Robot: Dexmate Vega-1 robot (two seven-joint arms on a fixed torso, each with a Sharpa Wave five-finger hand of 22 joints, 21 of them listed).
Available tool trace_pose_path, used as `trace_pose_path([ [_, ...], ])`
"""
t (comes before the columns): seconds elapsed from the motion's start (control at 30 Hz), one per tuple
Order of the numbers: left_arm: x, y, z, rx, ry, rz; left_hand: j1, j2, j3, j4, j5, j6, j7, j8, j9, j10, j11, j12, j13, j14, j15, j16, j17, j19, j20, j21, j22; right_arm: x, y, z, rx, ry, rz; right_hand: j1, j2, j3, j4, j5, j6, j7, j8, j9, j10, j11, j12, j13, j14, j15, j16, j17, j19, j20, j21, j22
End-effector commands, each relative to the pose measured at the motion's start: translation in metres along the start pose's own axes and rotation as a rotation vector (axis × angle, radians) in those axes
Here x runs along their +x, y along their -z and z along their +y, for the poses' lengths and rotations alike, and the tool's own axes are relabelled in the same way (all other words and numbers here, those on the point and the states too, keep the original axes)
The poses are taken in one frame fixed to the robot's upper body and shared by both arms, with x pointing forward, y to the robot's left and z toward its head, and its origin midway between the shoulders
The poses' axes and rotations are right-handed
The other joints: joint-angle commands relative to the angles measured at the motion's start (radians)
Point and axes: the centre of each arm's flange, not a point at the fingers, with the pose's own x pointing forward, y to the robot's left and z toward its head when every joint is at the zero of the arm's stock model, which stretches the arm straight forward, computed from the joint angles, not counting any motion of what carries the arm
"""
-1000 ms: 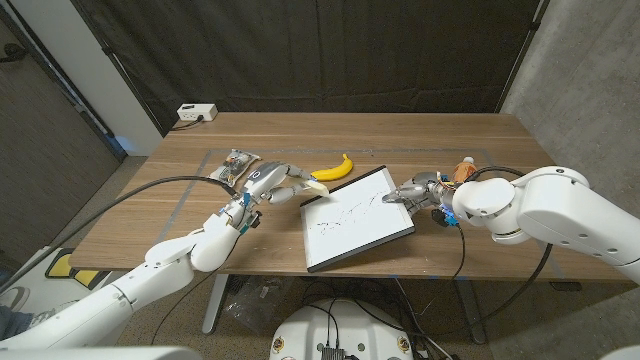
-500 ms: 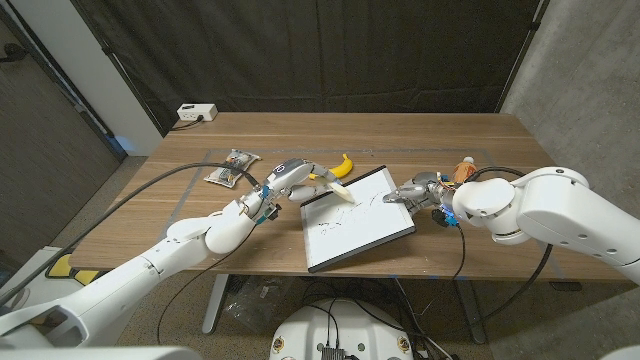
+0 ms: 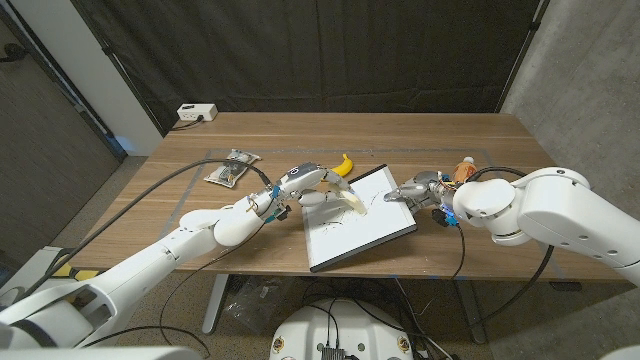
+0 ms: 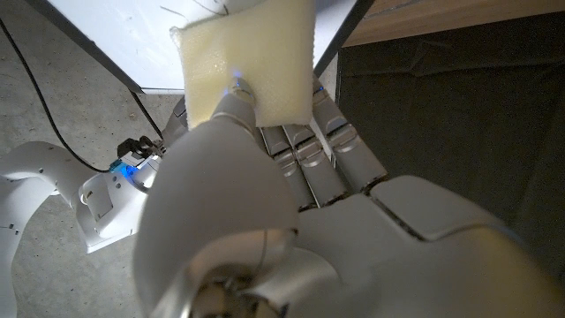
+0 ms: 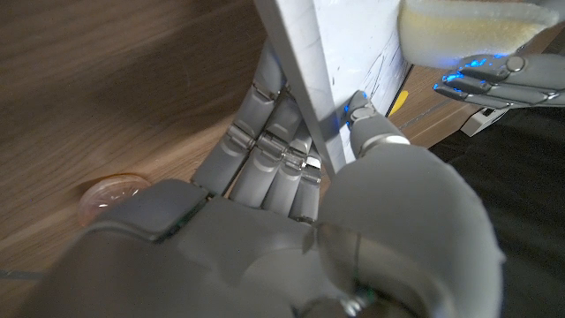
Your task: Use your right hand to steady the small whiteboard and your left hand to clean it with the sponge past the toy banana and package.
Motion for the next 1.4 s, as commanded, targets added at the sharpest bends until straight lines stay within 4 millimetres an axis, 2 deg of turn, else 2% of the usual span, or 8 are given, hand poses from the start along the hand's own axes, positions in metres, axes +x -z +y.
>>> trace_pose_path([
  [0.03,0.014,-0.002,-0.031,-0.021,0.19,-0.047,0.002,-0.005,0.008,-0.001,0.003,0.008,0.001,-0.001,0.002,0.002,-0.002,-0.002,0.005,-0.004,-0.013,-0.002,0.002,-0.002,-0.002,-0.002,0.002,-0.001,-0.008,0.0,0.004,0.014,-0.018,-0.002,0.005,0.039,0.029,0.005,0.001,-0.006,0.005,0.002,0.0,0.0,0.0,0.004,0.004,-0.002,0.004,0.005,-0.005,-0.023,0.001,0.003],
  [0.53,0.011,-0.003,-0.045,0.011,0.18,0.004,0.003,-0.008,0.015,-0.001,0.002,0.021,0.007,-0.001,0.001,0.013,0.001,0.0,0.005,0.005,-0.007,0.001,0.001,0.002,0.002,-0.006,0.002,-0.007,-0.001,-0.001,0.024,0.027,-0.017,-0.008,0.004,0.043,0.029,0.005,0.0,-0.006,0.005,0.002,-0.001,0.003,-0.001,0.004,0.002,-0.002,0.003,0.005,-0.005,-0.023,0.0,0.009],
  [0.77,0.011,-0.004,-0.043,0.044,0.111,0.025,0.002,-0.01,0.018,-0.002,0.002,0.029,0.006,-0.001,0.001,0.019,0.001,0.001,0.005,0.008,-0.009,0.001,0.001,-0.002,0.002,-0.011,0.003,-0.009,0.0,-0.001,0.023,0.023,-0.027,-0.01,0.004,0.046,0.029,0.005,-0.001,-0.006,0.005,0.002,-0.001,0.004,-0.001,0.004,0.001,-0.002,0.003,0.005,-0.005,-0.023,0.0,0.013],
  [1.4,0.044,-0.004,-0.034,0.128,0.034,-0.025,0.0,-0.015,0.025,-0.002,0.0,0.046,0.0,-0.001,-0.001,0.025,-0.001,-0.002,0.005,0.014,-0.013,0.001,0.001,-0.006,0.003,-0.018,0.005,-0.011,0.005,0.002,0.03,0.012,-0.025,-0.017,0.003,0.052,0.028,0.005,-0.001,-0.004,0.005,0.001,-0.003,0.002,-0.001,0.004,0.002,-0.002,0.004,0.006,-0.005,-0.023,-0.001,0.02],
])
